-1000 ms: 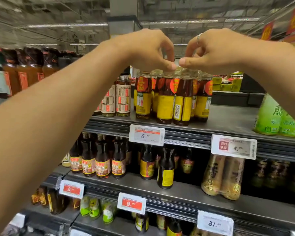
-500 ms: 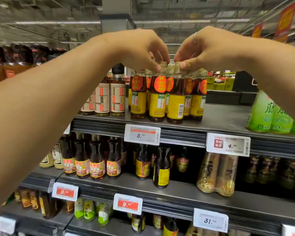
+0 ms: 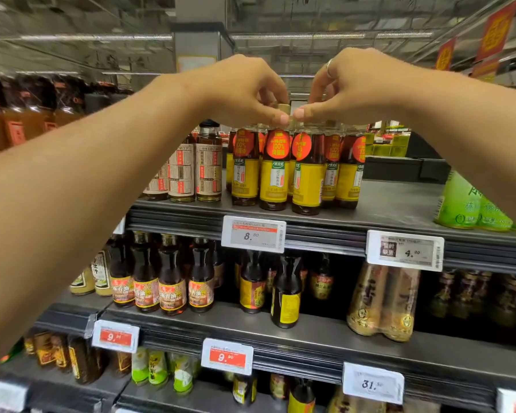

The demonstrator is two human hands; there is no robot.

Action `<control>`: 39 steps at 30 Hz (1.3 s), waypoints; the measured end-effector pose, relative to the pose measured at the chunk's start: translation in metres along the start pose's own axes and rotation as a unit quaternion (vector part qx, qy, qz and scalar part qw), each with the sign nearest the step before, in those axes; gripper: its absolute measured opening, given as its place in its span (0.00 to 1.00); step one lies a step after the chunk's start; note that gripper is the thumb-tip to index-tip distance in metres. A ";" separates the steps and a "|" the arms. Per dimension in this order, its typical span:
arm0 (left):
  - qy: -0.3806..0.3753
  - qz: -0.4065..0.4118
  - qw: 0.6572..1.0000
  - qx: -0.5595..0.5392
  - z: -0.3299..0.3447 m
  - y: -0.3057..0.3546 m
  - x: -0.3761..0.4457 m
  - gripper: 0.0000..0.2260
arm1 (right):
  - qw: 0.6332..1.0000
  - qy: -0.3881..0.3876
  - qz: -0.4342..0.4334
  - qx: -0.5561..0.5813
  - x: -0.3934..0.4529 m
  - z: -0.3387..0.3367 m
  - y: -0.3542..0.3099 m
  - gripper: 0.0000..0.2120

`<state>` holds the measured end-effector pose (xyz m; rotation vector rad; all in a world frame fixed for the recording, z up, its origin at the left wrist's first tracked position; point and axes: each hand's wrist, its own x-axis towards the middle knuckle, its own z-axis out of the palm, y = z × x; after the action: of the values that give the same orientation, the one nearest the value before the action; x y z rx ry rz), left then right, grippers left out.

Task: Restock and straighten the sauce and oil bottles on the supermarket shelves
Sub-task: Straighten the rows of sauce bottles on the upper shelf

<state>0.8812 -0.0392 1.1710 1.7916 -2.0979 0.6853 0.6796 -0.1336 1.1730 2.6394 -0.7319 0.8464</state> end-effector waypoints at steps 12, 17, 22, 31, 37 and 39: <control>0.034 0.002 0.999 -0.038 0.011 -0.003 -0.008 0.17 | 0.993 -0.044 -0.003 0.105 -0.003 0.002 -0.003 0.12; 0.041 -0.002 0.998 -0.054 0.015 -0.001 -0.013 0.17 | 0.995 -0.005 0.010 0.095 -0.007 0.013 -0.003 0.12; 0.051 -0.015 0.997 -0.055 0.016 0.002 -0.016 0.17 | 0.996 0.035 0.028 0.071 -0.007 0.021 -0.008 0.13; 0.143 -0.012 0.987 -0.066 0.018 0.014 -0.035 0.24 | 0.993 0.092 0.036 0.064 -0.033 0.015 -0.012 0.20; 0.262 -0.034 0.936 -0.231 0.053 0.061 -0.079 0.10 | 0.985 0.094 0.062 0.134 -0.103 0.020 0.002 0.10; 0.259 -0.048 0.925 -0.273 0.073 0.081 -0.092 0.07 | 0.983 0.084 0.070 0.149 -0.132 0.025 0.014 0.07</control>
<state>0.8241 0.0083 1.0493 1.2260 -1.6194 0.4231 0.5907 -0.1046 1.0753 2.7473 -0.8103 1.2919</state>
